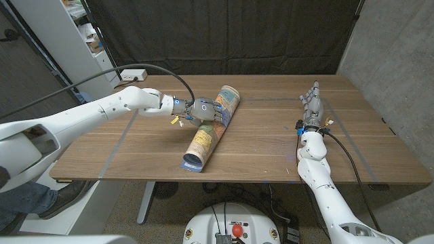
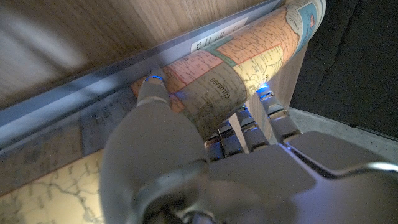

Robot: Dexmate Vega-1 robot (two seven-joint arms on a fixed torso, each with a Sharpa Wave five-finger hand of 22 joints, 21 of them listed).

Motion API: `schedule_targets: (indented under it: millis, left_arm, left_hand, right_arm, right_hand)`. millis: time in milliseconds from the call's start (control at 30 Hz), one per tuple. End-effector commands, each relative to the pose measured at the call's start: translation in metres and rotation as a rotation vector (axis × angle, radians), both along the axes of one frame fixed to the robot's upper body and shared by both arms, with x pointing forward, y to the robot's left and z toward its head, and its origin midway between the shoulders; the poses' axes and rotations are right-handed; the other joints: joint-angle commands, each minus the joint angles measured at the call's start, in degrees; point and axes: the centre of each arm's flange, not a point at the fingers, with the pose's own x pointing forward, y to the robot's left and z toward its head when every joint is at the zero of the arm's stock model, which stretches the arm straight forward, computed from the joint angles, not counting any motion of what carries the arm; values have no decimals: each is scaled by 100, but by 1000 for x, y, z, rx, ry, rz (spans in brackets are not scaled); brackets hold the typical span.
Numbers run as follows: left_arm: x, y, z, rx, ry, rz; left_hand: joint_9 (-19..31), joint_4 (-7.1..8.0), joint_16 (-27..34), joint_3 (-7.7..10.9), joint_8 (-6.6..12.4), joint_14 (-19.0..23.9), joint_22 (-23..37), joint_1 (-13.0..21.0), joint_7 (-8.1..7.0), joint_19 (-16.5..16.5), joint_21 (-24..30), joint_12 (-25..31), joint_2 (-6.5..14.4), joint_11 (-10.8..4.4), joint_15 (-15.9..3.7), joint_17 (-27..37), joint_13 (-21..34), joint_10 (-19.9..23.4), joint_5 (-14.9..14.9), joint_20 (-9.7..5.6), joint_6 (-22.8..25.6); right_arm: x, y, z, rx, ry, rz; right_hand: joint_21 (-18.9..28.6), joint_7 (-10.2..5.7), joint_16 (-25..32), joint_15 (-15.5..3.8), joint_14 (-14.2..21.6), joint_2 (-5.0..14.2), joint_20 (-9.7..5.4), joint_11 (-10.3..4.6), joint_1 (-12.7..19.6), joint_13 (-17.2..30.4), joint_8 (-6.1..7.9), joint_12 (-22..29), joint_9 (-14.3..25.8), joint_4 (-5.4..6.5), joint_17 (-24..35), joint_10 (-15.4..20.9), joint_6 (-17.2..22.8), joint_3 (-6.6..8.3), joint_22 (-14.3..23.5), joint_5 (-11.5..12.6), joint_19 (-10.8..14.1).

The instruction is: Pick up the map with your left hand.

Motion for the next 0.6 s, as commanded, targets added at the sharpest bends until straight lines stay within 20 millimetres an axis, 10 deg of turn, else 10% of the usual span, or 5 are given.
schedule_targets:
  millis: [33,600]
  left_arm:
    - [-5,-3,9,-72,-18,0]
    - [-12,-4,16,-113,-37,13]
  left_hand:
    - [24,18,-14,7,8,22,14,13,-282,-5,1,-9,29,14,-267,13,0,10,-30,45,279]
    - [24,45,-80,-14,-29,-42,12,-24,-294,-27,-32,-64,10,-2,-295,15,7,-14,-71,58,285]
  right_arm:
    - [0,-1,3,-8,3,0]
    - [-2,0,7,-9,-3,3]
  right_hand:
    - [-11,-8,14,-3,38,36,-1,24,15,18,31,19,18,0,-1,46,16,-10,30,24,59]
    - [-50,28,11,-4,46,52,-5,23,32,19,35,15,18,-10,-2,44,32,-12,31,35,75]
